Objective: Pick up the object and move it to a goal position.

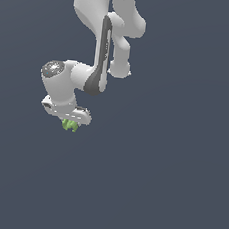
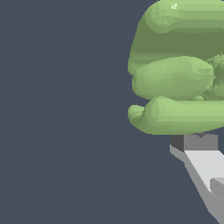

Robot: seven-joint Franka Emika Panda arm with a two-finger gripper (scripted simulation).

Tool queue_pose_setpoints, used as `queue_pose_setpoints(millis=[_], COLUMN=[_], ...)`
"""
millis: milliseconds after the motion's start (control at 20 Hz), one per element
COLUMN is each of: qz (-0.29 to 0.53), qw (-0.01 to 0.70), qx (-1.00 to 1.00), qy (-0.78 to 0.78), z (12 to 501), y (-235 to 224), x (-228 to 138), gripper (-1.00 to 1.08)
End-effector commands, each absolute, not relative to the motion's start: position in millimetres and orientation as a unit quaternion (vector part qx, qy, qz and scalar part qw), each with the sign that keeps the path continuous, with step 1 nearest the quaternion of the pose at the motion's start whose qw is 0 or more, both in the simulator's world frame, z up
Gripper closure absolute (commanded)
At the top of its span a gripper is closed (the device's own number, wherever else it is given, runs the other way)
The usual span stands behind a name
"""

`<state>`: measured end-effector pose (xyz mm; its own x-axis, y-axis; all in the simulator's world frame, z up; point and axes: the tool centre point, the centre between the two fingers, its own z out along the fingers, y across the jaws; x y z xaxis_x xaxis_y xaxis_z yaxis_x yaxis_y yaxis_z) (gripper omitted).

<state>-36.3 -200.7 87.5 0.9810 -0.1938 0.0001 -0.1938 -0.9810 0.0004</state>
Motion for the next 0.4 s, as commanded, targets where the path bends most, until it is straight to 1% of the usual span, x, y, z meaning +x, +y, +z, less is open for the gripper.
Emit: queue_pose_setpoints(millis=[0, 350], qz=[0.000, 0.000], qw=[0.000, 0.000], qx=[0.995, 0.995], qy=[-0.096, -0.096], z=[90.2, 93.2], y=[-216.0, -233.9], x=[-40.7, -44.1], gripper=[1.08, 1.08])
